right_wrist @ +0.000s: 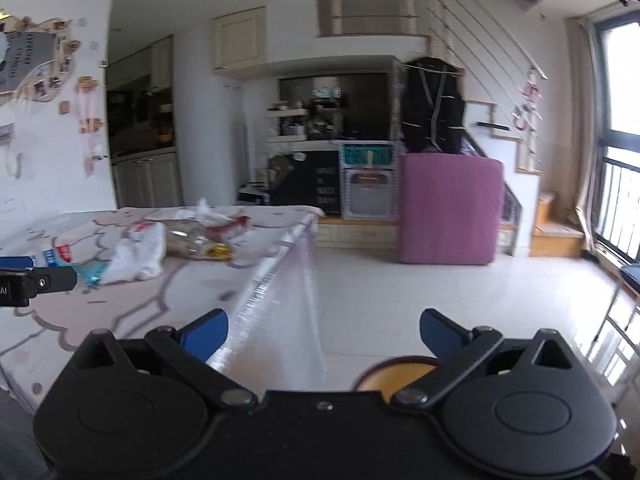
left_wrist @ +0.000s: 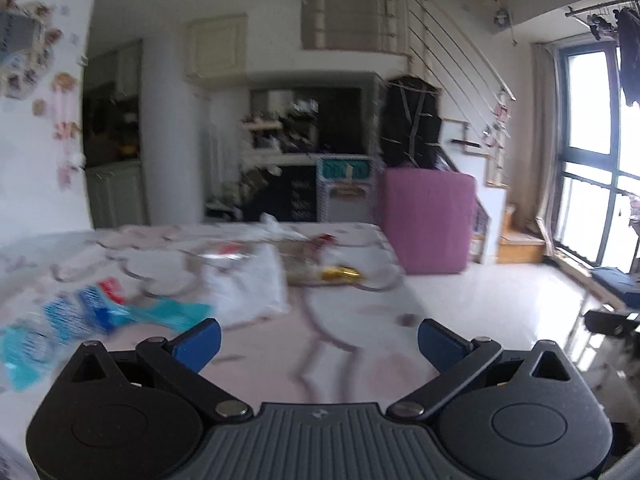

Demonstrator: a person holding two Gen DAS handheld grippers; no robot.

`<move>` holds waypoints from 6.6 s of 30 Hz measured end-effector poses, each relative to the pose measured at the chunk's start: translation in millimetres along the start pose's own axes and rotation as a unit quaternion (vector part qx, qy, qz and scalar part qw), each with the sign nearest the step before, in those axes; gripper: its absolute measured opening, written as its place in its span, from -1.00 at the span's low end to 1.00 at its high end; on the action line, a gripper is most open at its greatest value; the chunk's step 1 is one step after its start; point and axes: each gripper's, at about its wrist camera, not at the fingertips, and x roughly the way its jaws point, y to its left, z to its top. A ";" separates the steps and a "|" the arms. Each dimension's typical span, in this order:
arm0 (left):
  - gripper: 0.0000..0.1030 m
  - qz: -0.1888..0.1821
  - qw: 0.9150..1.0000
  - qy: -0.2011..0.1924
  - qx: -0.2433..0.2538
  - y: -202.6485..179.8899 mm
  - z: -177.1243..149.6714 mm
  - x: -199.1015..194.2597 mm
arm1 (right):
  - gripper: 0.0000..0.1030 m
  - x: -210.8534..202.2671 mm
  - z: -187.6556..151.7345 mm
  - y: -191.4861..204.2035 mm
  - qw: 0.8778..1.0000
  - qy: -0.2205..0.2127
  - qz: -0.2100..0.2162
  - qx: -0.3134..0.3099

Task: Collect trash
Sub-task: 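Move both tools back to the table toward the plastic bag and tissue, then grasp the crushed water bottle with the left tool while the right tool grasps the white tissue, then lift the bottle and tissue and carry both over the yellow wastebasket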

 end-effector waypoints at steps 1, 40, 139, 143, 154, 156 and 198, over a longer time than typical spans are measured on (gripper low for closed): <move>1.00 0.006 1.000 -0.002 0.003 11.2 -1.7 -1.7 | 1.00 1.9 1.0 7.3 1.000 -0.001 0.005 -0.001; 1.00 -0.026 0.993 0.115 -0.021 282.4 -35.9 62.6 | 1.00 112.4 25.4 161.7 0.989 0.051 0.131 -0.053; -0.80 -0.007 0.996 0.059 -0.065 21.0 36.6 36.1 | -0.81 60.9 51.9 60.1 0.990 0.055 0.130 0.005; -0.80 -0.029 0.996 0.054 -0.059 -9.2 42.9 44.3 | -0.81 49.9 52.6 30.3 0.993 0.047 0.104 0.009; -0.80 -0.096 0.993 0.063 -0.027 -99.9 49.5 75.3 | -0.81 28.3 42.4 -59.9 0.998 0.037 0.027 0.034; -0.80 -0.107 0.992 0.070 -0.021 -117.0 48.5 82.7 | -0.81 27.2 38.8 -74.5 0.998 0.039 0.015 0.041; -0.75 -0.233 0.829 0.470 0.195 -358.3 -125.2 389.1 | -0.81 111.7 -62.3 -231.2 0.967 0.135 -0.160 0.149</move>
